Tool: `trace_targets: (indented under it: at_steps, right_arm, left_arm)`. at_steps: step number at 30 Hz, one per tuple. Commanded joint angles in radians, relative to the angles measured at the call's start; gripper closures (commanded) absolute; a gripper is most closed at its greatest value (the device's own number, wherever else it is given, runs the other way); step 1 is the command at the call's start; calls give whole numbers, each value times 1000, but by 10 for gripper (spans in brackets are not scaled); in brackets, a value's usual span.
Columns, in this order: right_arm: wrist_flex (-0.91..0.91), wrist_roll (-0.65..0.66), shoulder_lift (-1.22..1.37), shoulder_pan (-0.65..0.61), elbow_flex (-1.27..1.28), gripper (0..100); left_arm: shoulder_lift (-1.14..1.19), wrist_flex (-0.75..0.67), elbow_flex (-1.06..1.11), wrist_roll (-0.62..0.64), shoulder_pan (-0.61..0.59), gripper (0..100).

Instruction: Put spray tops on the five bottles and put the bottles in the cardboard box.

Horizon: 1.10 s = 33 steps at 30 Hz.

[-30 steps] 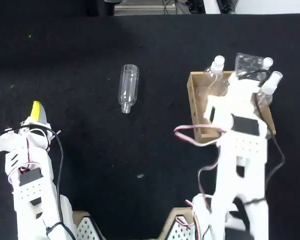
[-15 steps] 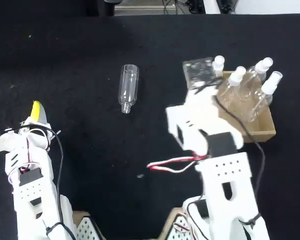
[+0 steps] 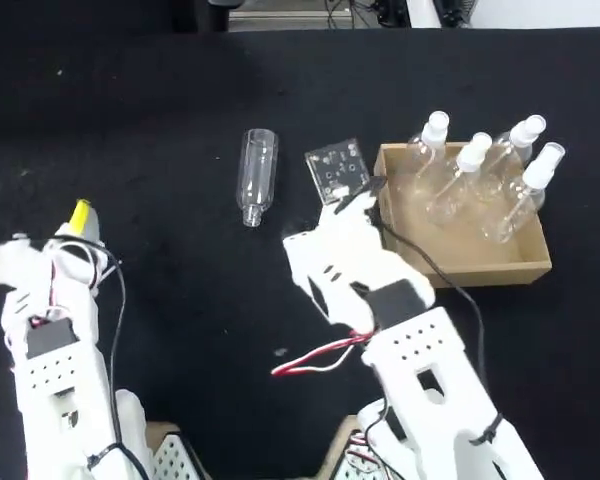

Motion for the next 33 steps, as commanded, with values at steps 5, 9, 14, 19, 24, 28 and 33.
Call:
trace_targets:
  at_steps: [5,9,14,19,24,28,33]
  right_arm:
    - [-64,-8,33,-14,22,985]
    - [-66,-8,31,-14,39,985]
    - [-57,-15,25,-2,47,986]
    - [-64,-15,25,-8,67,986]
    - [-61,-15,24,-2,67,986]
    - [-61,-9,24,-2,67,986]
    - [-58,-9,24,11,62,987]
  left_arm:
    - [-5,264,-314,-255,30,762]
    - [12,414,-466,-370,79,761]
    - [204,516,-656,-453,242,761]
    - [528,502,-832,-450,380,761]
    - [801,502,-1017,-457,461,760]
    - [993,505,-1179,-523,456,760]
    - [1192,505,-1336,-611,503,696]
